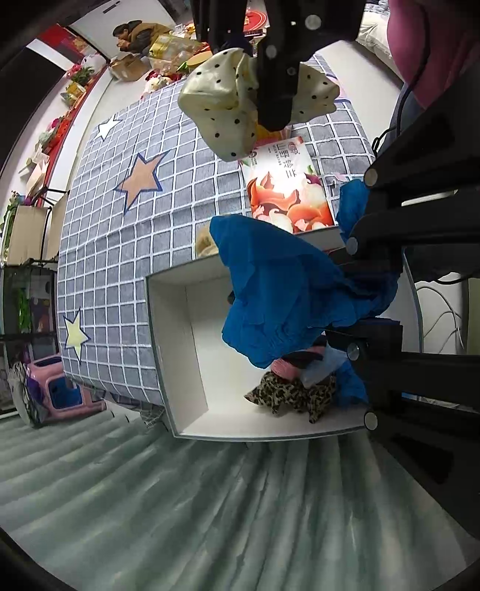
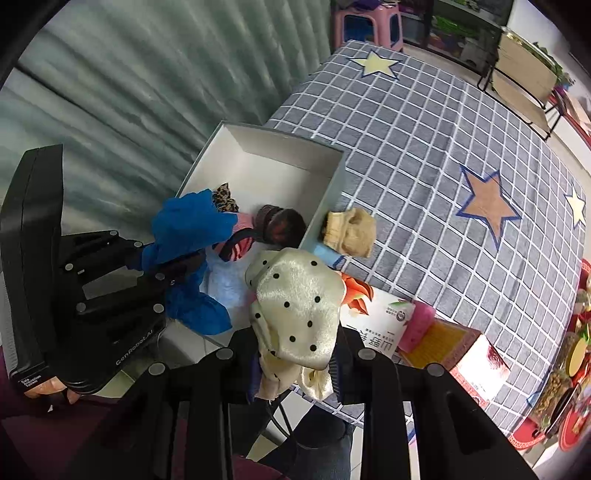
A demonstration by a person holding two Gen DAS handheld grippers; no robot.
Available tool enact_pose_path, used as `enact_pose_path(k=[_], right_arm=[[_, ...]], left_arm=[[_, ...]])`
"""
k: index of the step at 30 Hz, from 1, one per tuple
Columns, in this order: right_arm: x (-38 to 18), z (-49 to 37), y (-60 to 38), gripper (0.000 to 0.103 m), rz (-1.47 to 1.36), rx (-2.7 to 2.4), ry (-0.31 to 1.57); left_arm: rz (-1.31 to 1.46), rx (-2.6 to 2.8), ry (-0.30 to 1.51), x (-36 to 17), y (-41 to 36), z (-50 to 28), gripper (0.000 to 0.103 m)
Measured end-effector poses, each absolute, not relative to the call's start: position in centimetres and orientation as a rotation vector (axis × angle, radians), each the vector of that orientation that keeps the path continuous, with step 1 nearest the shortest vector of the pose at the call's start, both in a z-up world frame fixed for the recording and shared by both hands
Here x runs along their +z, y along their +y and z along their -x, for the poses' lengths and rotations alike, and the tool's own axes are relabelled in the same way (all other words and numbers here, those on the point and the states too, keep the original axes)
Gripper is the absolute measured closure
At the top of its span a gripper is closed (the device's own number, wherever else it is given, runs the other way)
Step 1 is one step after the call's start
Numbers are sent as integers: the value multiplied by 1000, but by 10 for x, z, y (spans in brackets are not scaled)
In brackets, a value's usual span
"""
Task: Organize soft objects
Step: 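Carry the blue fabric and polka-dot scrunchie over the white box, then lower both held items into the box and open both tools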
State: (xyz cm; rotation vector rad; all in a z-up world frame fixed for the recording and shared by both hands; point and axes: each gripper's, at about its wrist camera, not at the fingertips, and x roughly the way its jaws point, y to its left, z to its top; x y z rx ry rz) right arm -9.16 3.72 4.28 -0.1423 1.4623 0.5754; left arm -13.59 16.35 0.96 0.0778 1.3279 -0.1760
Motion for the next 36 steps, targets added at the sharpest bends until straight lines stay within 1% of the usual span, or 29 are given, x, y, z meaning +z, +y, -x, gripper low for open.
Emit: enact_pose_path(k=[36], right_arm=[[41,95,88,74,245,682,1449]], left_arm=[[-2,-92,1343,1,204,154,86]])
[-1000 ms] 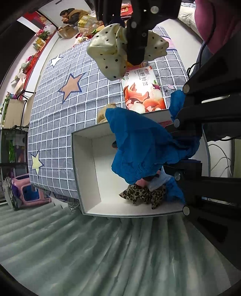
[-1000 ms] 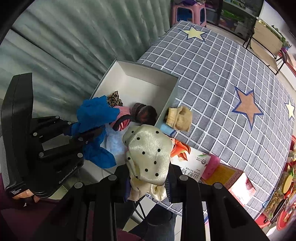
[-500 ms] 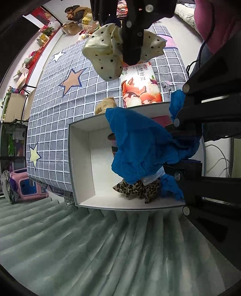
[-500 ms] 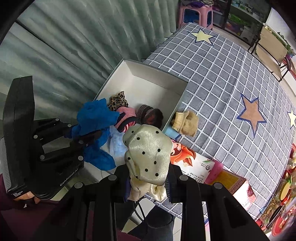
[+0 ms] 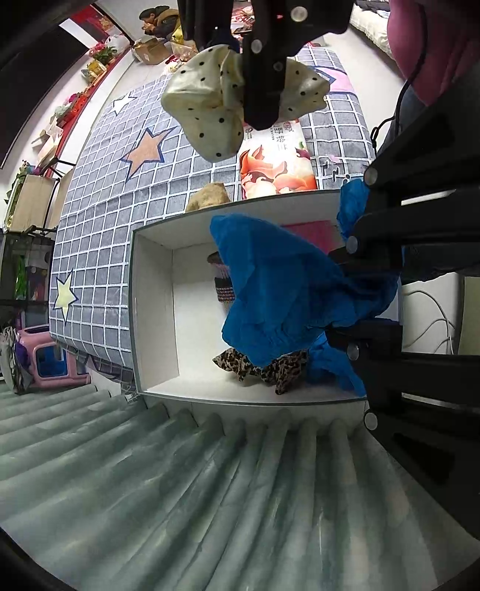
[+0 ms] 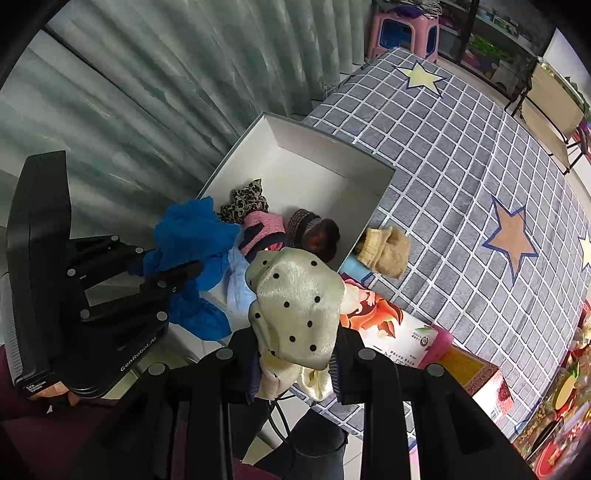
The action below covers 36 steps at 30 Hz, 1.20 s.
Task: Organize soft objects
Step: 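Lower both held items into the box and open both tools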
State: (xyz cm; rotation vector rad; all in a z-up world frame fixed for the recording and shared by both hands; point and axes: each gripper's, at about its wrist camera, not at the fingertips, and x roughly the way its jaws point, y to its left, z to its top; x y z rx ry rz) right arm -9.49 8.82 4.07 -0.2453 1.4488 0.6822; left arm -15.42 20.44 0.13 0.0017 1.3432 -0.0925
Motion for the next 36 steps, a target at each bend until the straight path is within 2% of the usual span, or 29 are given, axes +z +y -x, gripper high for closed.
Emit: enact_pose_path(k=[34,36], right_arm=[[24,86,138,74,354,768,1435],[23,85,139,74,354,771,1435]], left_arm=[[26,-39,1410,-24,219,153,86],[22,-28,1408,-25,219,152,82]])
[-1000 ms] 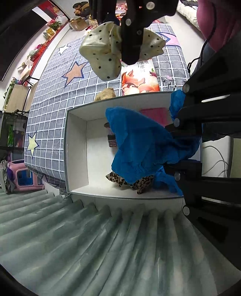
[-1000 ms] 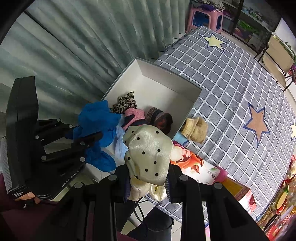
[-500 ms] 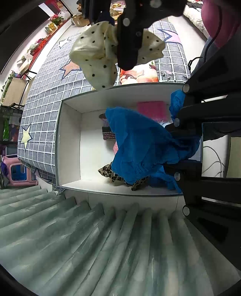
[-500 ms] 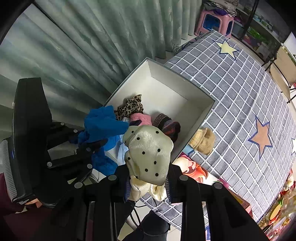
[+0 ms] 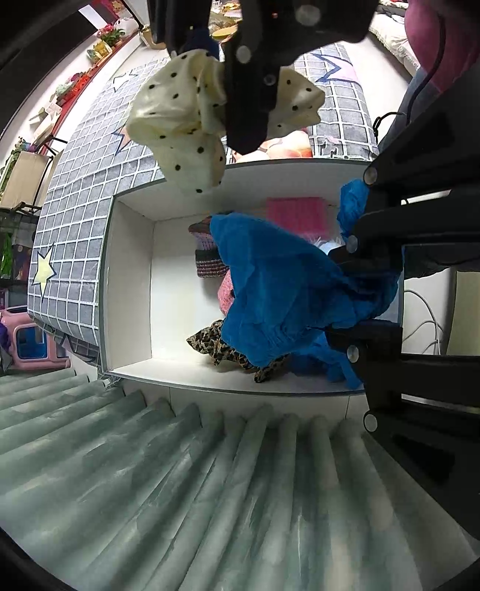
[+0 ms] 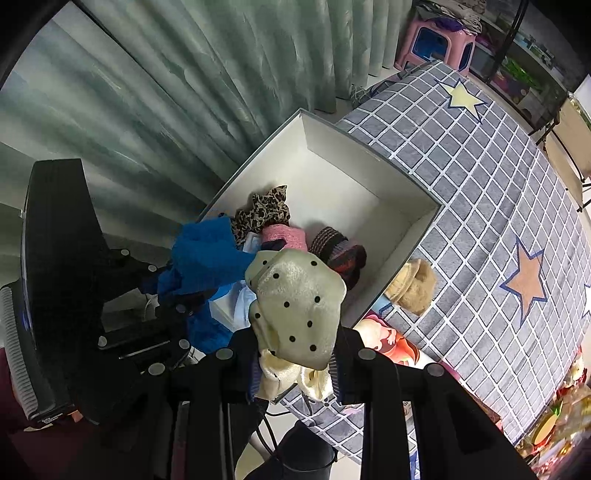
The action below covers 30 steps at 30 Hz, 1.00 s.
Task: Organize soft objects
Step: 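Lower both held items into the box and open both tools, then move both tools back over the table toward the beige knit and pink sponge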
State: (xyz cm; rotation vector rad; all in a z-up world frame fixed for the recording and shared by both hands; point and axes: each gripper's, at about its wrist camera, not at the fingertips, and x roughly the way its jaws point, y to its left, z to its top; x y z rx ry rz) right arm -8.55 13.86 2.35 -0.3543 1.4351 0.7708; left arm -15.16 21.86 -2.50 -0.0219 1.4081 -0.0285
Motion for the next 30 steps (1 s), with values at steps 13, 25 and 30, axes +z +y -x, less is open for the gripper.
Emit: enact_pose_path(k=[13,25,30], right_arm=[[18,79,136,41,348,751,1448],[19,53,90,1,176,632,1518],[34,34,48,1,171,560,1496]], left_arm=[[-42,77,1408,-25,218,147,24],[42,-14,1471,-28,207,134,0],[26,-102,1460,-13,180,125,0]])
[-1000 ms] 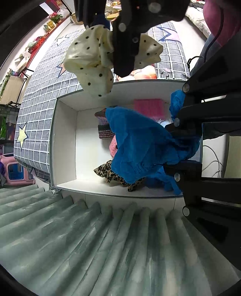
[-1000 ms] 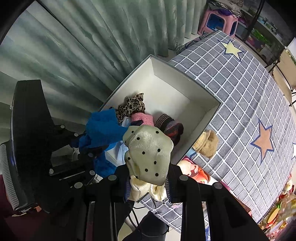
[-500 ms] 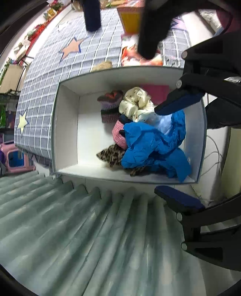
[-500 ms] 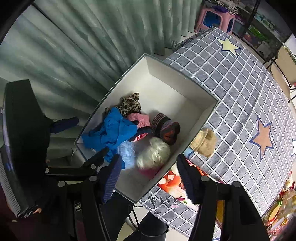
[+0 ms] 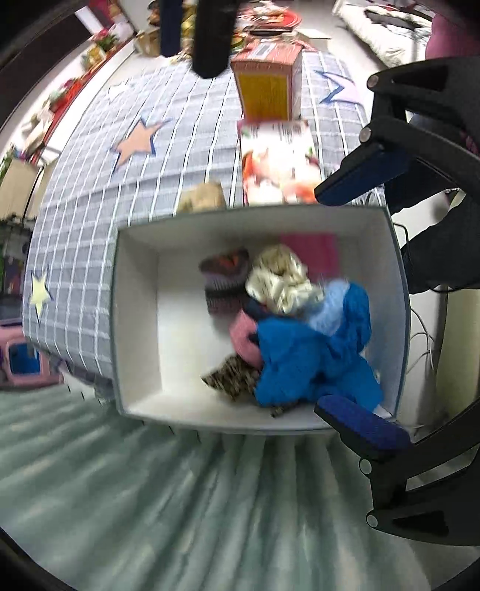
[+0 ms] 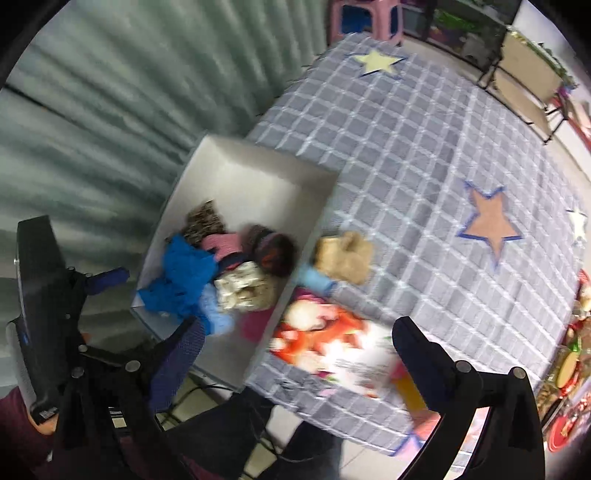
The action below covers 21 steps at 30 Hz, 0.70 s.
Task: Organize soft objects
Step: 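Move both tools back over the table toward the beige knit and pink sponge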
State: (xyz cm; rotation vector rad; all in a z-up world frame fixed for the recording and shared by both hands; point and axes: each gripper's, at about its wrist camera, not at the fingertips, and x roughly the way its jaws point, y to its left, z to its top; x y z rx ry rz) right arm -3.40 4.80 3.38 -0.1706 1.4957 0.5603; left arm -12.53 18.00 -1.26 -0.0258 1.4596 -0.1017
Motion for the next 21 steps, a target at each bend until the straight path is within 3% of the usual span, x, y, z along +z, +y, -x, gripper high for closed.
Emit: enact_pose_path(k=[8,21], right_arm=[[22,-15,-26,1,328,433,1561],[-117,-47,-43,1,538,592,1925]], left_arm=[[-27,-175,1456,-1,138,110,0],[-58,-115,1547,-20,108,108,0]])
